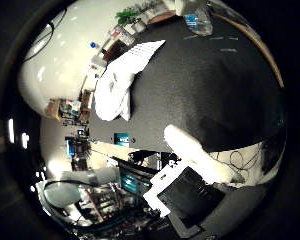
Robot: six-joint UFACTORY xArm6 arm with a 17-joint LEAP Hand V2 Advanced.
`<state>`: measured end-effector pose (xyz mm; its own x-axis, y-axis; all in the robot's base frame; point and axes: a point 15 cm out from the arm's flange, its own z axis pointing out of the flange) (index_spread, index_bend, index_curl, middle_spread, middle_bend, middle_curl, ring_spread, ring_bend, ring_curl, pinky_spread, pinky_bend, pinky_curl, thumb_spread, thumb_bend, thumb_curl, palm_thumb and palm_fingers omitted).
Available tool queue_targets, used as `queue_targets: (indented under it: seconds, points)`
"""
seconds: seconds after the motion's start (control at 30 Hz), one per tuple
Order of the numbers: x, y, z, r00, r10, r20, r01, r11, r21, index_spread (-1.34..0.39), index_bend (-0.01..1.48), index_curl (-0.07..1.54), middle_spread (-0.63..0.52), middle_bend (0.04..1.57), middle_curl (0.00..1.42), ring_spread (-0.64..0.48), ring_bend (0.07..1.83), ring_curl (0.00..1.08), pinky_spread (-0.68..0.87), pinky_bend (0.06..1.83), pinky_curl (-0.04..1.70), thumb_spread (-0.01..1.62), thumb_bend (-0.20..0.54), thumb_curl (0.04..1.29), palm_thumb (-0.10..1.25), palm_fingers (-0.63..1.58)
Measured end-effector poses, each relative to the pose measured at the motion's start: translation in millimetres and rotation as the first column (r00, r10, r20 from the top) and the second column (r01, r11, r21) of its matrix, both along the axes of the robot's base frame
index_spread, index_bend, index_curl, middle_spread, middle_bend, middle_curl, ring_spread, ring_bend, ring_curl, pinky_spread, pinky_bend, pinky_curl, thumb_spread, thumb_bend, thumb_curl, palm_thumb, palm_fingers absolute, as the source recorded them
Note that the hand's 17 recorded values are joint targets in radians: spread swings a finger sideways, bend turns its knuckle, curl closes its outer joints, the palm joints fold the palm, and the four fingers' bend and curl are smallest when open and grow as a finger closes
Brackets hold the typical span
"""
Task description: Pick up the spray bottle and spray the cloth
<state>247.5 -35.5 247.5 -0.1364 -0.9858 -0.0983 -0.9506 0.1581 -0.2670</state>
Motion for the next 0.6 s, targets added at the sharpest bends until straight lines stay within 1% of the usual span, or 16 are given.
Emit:
queue_targets:
  seconds: [0.6]
  points:
    - [0.3, 1.3, 0.7, 1.0, 0.0, 0.002, 0.0, 1.0, 0.002, -0.41, 0.18, 0.3, -0.03, 0.19, 0.3, 0.25, 0.3, 0.22, 0.61, 0.79, 0.14, 0.97, -0.028, 0.45, 0.64, 0.31]
